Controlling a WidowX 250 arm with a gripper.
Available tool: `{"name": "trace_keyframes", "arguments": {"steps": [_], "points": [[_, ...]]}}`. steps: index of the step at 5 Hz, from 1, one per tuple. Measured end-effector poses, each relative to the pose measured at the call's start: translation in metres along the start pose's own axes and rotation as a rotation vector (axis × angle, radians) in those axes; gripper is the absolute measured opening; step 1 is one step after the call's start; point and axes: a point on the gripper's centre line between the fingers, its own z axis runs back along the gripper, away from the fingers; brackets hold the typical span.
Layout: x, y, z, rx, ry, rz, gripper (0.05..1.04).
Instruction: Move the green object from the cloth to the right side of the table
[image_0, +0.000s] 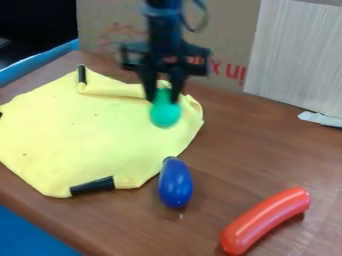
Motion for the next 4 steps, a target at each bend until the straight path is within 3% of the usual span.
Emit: {"name": "trace_keyframes", "arguments": {"steps": [2,4], "points": [[-0.01,-0.067,-0.03,-0.002,0.011,-0.03,0.38],[0.003,-0.099,-0.036,-0.069,0.006,-0.004,0.38]]}}
